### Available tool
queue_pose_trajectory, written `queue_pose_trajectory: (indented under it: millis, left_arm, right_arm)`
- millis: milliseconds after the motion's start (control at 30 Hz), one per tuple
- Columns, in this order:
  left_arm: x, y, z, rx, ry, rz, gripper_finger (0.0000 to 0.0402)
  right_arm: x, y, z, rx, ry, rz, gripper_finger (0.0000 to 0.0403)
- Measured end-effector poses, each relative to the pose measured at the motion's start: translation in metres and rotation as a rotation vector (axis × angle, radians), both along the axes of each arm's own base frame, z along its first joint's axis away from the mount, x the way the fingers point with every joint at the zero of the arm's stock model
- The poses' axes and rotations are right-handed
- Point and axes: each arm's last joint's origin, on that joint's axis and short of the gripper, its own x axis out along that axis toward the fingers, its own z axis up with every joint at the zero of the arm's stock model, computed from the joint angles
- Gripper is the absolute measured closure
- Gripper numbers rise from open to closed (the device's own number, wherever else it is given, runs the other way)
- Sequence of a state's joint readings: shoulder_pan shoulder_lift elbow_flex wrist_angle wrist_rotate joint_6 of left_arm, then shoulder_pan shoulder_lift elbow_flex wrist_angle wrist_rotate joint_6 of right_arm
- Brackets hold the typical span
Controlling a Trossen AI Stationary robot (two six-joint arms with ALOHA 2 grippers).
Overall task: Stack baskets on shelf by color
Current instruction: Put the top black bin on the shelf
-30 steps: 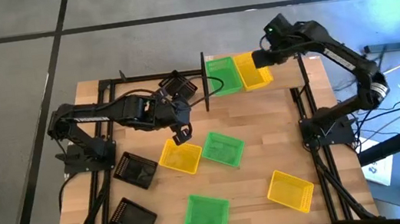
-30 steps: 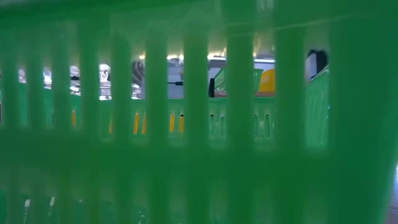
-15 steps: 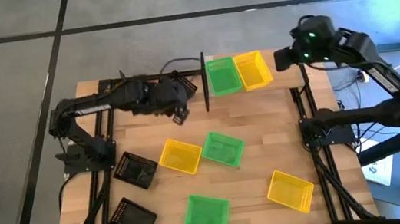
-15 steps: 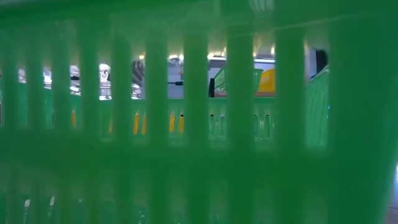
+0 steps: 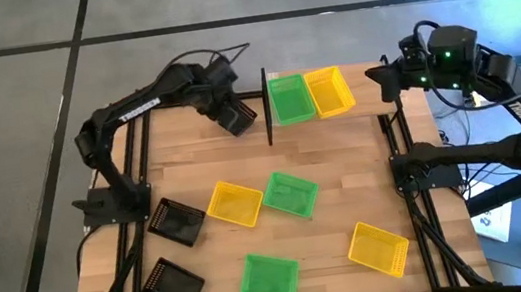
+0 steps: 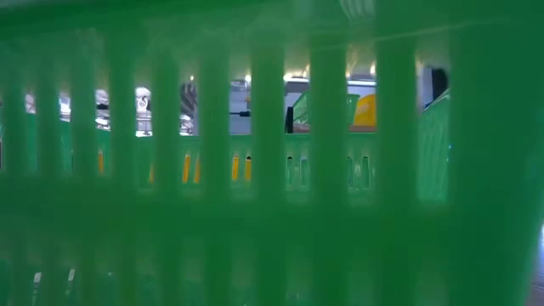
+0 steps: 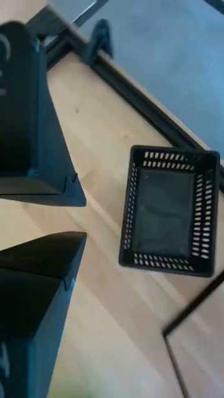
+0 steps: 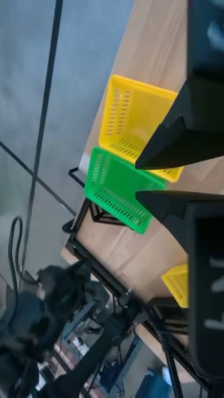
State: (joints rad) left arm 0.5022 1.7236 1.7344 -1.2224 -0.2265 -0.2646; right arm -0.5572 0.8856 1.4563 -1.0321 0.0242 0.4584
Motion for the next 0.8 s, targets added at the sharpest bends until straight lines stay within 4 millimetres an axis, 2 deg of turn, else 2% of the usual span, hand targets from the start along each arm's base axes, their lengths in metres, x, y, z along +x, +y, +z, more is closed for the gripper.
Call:
queue_pose_trajectory:
  millis: [100,267,367,433,600,800]
  left_arm:
    - [0.004,0.012,-0.013,-0.001,0.090,-0.143,0.0333]
    - [0.014,0.021,-0.035,0.018,0.274,-0.543,0.0333]
    - [0.021,0.022,-0.047,-0.017,0.303,-0.849,0.0333]
    - [0.025,0.022,-0.051,-0.020,0.285,-0.989,0.0333]
    - [0.030,0.027,-0.065,-0.061,0.270,-1.144,0.0333]
    - [0.036,0.036,-0.081,-0.049,0.318,-1.221,0.0333]
  right_arm:
    - [0.001,0.001,0.000,-0.006,0.006,0.017,0.0340]
    - [0.003,0.003,0.000,-0.029,0.022,0.064,0.0340]
    - [0.003,0.004,0.000,-0.032,0.021,0.096,0.0340]
    - [0.003,0.004,0.000,-0.038,0.023,0.116,0.0340]
    - [0.003,0.005,0.000,-0.054,0.032,0.142,0.0340]
    - [0.003,0.005,0.000,-0.071,0.042,0.151,0.0340]
